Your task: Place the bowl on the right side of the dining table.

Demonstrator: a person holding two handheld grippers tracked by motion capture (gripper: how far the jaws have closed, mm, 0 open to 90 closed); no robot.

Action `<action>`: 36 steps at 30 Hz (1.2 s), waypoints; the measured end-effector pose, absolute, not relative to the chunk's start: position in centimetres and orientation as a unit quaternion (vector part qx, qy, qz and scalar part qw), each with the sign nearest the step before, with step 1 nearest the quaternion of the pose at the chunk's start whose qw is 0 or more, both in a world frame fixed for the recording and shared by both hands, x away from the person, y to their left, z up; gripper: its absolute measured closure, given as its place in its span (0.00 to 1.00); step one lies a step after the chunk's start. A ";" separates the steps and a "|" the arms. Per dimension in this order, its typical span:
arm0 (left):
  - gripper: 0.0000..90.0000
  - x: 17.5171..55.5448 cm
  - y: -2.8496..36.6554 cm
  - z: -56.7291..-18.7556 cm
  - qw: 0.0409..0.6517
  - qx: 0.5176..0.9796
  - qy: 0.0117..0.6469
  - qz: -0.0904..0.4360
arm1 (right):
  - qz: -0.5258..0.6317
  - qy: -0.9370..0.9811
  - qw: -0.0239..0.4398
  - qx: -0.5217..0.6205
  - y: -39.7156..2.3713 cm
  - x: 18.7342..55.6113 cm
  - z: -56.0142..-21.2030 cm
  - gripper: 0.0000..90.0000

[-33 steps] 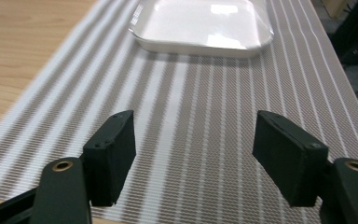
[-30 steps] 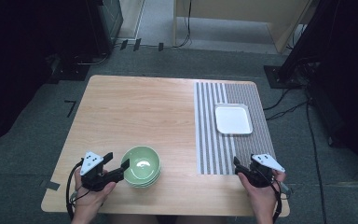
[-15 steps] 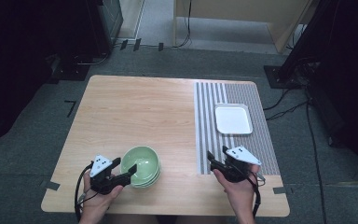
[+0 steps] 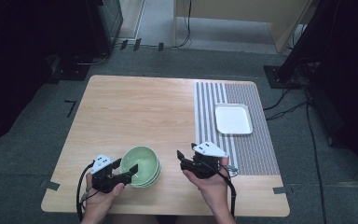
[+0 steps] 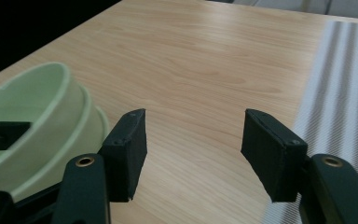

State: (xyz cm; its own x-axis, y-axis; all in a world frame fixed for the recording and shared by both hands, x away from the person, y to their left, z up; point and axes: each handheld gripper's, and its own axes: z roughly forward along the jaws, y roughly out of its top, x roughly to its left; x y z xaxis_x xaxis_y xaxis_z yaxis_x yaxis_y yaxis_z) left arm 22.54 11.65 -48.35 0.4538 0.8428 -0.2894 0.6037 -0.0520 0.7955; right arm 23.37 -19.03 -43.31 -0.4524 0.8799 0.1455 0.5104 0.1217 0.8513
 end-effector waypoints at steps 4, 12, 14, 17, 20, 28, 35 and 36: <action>0.35 22.5 11.6 -48.3 0.467 0.714 0.505 0.129 | 0.462 0.731 0.196 0.462 -17.0 23.3 -42.6 0.47; 0.36 22.5 11.6 -48.3 0.467 0.713 0.506 0.132 | 0.504 0.718 0.145 0.458 -13.9 23.6 -42.2 0.63; 0.36 22.5 11.6 -48.3 0.465 0.715 0.505 0.134 | 0.505 0.718 0.141 0.458 -13.7 23.7 -42.3 0.64; 0.36 22.5 11.6 -48.3 0.465 0.715 0.504 0.136 | 0.502 0.723 0.125 0.457 -12.8 23.8 -42.8 0.67; 0.37 22.6 11.7 -48.3 0.464 0.715 0.504 0.141 | 0.487 0.734 0.125 0.456 -11.8 24.0 -43.2 0.65; 0.40 22.4 11.5 -48.1 0.461 0.713 0.506 0.153 | 0.431 0.754 0.165 0.468 -9.9 24.4 -44.2 0.84; 0.43 22.6 11.6 -47.6 0.453 0.710 0.513 0.164 | 0.405 0.774 0.220 0.434 -9.2 24.1 -44.3 0.90; 0.43 22.6 11.7 -47.5 0.458 0.707 0.513 0.162 | 0.411 0.771 0.225 0.431 -9.3 24.0 -44.4 0.90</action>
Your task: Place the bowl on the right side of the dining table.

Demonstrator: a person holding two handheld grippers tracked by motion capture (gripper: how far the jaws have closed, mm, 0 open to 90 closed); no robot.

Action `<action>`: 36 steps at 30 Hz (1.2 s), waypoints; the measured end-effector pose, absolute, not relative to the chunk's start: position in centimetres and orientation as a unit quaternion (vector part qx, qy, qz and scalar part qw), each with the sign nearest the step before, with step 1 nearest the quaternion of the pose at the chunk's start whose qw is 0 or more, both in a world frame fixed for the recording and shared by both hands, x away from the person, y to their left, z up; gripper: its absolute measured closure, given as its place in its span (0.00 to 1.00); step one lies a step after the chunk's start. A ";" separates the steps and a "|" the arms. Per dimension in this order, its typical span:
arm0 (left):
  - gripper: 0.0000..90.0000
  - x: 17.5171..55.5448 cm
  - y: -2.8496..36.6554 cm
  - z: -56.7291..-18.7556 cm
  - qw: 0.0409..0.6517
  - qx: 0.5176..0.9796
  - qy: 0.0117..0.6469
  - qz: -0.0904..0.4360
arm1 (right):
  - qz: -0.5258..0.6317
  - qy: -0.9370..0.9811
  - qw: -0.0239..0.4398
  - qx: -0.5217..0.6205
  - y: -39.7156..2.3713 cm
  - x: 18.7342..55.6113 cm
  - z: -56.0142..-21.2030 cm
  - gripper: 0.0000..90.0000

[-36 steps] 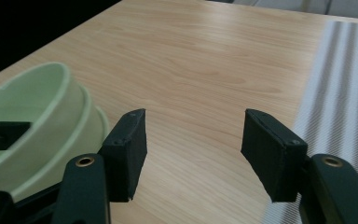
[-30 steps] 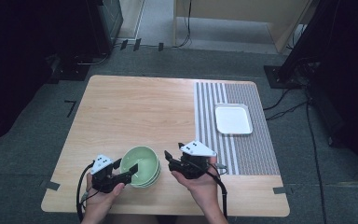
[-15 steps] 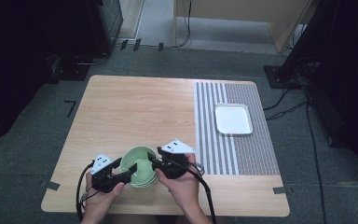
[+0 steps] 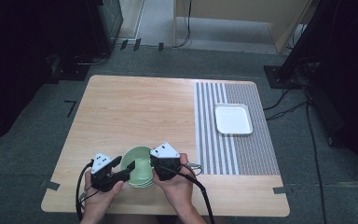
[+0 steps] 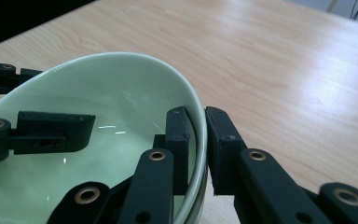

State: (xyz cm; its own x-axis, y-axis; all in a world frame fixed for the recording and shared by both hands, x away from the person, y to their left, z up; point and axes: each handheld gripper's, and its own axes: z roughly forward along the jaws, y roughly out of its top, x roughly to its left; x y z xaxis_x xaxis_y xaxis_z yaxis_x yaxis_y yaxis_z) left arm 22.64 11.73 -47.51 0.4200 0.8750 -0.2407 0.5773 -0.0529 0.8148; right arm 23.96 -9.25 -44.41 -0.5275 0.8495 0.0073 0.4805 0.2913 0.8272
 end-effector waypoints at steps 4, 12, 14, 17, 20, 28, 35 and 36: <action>0.46 22.6 12.1 -47.0 0.466 0.702 0.509 0.175 | 0.425 0.765 0.235 0.422 -9.4 23.8 -44.7 0.91; 0.54 22.8 12.4 -46.6 0.477 0.695 0.509 0.171 | 0.447 0.757 0.262 0.397 -9.3 23.3 -44.7 0.92; 0.58 22.9 12.3 -46.4 0.482 0.697 0.504 0.166 | 0.450 0.756 0.270 0.391 -9.3 23.2 -44.6 0.93; 0.64 23.1 12.0 -46.3 0.481 0.707 0.494 0.157 | 0.455 0.753 0.283 0.382 -9.2 23.0 -44.5 0.94; 0.72 23.3 11.6 -46.4 0.465 0.718 0.496 0.150 | 0.464 0.749 0.298 0.368 -9.1 22.7 -44.1 0.94; 0.91 23.0 11.5 -46.0 0.452 0.728 0.483 0.181 | 0.461 0.751 0.293 0.372 -9.3 22.9 -44.0 0.94; 0.91 22.5 11.2 -45.7 0.461 0.720 0.473 0.213 | 0.469 0.746 0.284 0.378 -9.7 23.0 -43.8 0.94; 0.91 22.4 11.1 -45.7 0.461 0.720 0.472 0.217 | 0.471 0.746 0.277 0.381 -9.9 23.1 -43.8 0.94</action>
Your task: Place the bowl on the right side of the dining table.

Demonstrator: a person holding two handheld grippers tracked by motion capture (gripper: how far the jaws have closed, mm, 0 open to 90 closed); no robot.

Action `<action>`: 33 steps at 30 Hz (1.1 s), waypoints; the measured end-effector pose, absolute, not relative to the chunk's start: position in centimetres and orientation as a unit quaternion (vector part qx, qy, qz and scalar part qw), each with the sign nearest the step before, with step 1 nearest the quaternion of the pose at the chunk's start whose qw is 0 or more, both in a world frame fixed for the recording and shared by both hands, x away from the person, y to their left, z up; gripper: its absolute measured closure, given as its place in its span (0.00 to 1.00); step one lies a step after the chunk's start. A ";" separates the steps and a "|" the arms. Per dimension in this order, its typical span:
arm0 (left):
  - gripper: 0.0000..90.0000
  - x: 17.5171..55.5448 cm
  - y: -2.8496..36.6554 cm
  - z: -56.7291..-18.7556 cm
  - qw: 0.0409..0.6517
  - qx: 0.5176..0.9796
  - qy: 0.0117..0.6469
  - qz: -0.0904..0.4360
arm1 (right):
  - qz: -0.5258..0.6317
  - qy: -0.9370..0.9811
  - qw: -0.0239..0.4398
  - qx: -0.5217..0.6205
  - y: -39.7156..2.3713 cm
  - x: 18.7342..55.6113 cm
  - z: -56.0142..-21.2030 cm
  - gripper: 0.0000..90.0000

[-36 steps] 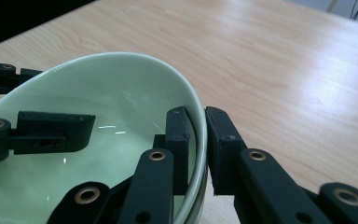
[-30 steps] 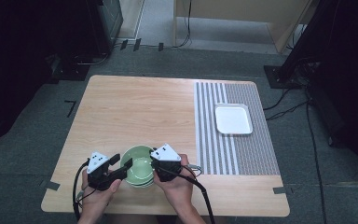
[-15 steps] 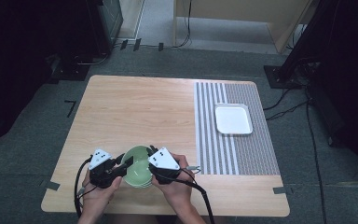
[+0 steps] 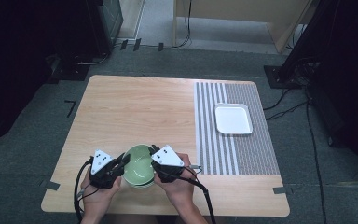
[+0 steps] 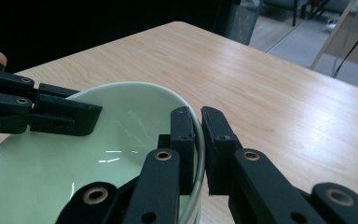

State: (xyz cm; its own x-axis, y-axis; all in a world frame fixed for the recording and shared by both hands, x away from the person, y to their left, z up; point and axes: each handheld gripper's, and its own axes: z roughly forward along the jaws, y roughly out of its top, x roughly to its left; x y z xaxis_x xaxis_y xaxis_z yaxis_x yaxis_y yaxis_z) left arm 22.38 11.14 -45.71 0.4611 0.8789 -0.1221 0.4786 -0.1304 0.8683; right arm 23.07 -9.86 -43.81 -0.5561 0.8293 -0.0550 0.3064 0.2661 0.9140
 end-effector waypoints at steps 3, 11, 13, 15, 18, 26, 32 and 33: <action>0.91 22.1 10.9 -45.6 0.464 0.719 0.460 0.239 | 0.469 0.749 0.261 0.388 -10.1 23.3 -43.7 0.93; 0.92 22.0 11.0 -45.6 0.475 0.713 0.456 0.241 | 0.440 0.768 0.215 0.413 -10.4 24.0 -44.1 0.94; 0.92 22.1 11.2 -45.6 0.477 0.713 0.458 0.234 | 0.444 0.766 0.222 0.408 -10.4 23.9 -44.0 0.94; 0.91 22.3 11.3 -45.6 0.478 0.714 0.461 0.221 | 0.451 0.764 0.237 0.395 -10.3 23.7 -44.0 0.94; 0.84 22.5 11.4 -45.7 0.488 0.710 0.464 0.205 | 0.455 0.764 0.291 0.353 -9.7 22.8 -43.8 0.94; 0.87 22.4 11.3 -45.2 0.489 0.710 0.448 0.237 | 0.467 0.755 0.367 0.276 -9.0 21.6 -43.0 0.94; 0.93 21.7 11.8 -44.5 0.511 0.704 0.420 0.260 | 0.483 0.756 0.354 0.263 -9.6 22.0 -42.5 0.94; 0.94 21.6 11.7 -44.5 0.512 0.703 0.415 0.267 | 0.485 0.757 0.348 0.266 -9.7 22.2 -42.5 0.93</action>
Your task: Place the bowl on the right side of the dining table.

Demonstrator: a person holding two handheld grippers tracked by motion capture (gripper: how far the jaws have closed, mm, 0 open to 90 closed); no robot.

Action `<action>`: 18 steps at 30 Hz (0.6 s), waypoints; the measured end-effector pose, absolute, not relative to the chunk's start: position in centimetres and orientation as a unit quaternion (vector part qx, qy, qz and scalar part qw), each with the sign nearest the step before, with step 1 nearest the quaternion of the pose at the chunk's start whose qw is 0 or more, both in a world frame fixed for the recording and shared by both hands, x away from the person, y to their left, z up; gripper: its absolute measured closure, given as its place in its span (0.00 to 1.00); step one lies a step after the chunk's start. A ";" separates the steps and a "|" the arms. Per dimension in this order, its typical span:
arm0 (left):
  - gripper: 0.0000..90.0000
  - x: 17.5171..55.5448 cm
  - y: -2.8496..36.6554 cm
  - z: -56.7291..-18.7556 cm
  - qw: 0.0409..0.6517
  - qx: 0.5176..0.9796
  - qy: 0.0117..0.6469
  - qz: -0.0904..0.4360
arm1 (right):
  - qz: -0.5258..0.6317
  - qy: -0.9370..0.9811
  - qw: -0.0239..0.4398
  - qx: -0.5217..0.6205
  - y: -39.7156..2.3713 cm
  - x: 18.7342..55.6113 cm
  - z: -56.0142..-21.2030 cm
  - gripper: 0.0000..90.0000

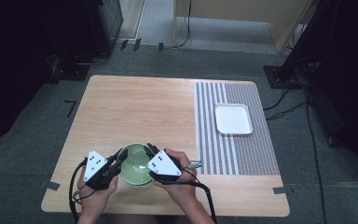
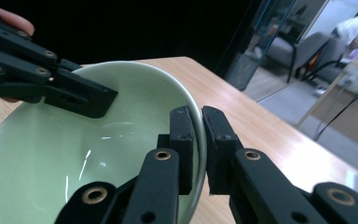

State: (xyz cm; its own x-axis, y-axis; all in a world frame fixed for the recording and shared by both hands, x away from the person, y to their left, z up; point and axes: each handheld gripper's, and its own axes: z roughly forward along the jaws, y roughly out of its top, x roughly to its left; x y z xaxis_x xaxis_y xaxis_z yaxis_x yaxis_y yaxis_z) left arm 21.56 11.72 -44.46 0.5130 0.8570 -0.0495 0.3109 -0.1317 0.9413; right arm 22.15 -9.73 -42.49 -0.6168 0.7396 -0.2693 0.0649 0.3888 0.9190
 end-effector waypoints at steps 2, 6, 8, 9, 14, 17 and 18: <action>0.94 21.4 11.6 -44.4 0.509 0.702 0.411 0.280 | 0.492 0.758 0.329 0.274 -10.0 22.4 -42.3 0.92; 0.94 21.0 11.2 -44.4 0.507 0.697 0.412 0.296 | 0.499 0.759 0.286 0.306 -10.4 22.8 -42.0 0.90; 0.93 20.8 10.9 -44.3 0.505 0.694 0.411 0.308 | 0.501 0.756 0.270 0.324 -10.4 23.0 -41.9 0.88; 0.93 20.7 10.9 -44.3 0.506 0.691 0.413 0.311 | 0.498 0.755 0.263 0.334 -10.4 23.0 -41.8 0.87; 0.93 20.5 11.3 -44.1 0.510 0.681 0.417 0.320 | 0.486 0.753 0.219 0.386 -10.2 23.4 -42.2 0.85; 0.92 20.4 11.1 -44.2 0.508 0.679 0.415 0.330 | 0.465 0.754 0.196 0.421 -9.9 24.1 -42.8 0.92; 0.91 20.3 11.1 -44.2 0.508 0.678 0.413 0.333 | 0.461 0.753 0.196 0.426 -9.8 24.1 -43.0 0.94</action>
State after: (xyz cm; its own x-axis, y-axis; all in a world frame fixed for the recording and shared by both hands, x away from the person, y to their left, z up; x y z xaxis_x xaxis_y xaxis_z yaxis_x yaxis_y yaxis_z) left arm 20.34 11.08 -44.23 0.4369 0.8990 0.0313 0.2224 -0.1417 0.9646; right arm 24.15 -9.84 -42.96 -0.5605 0.8225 0.0966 0.4599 0.2122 0.8622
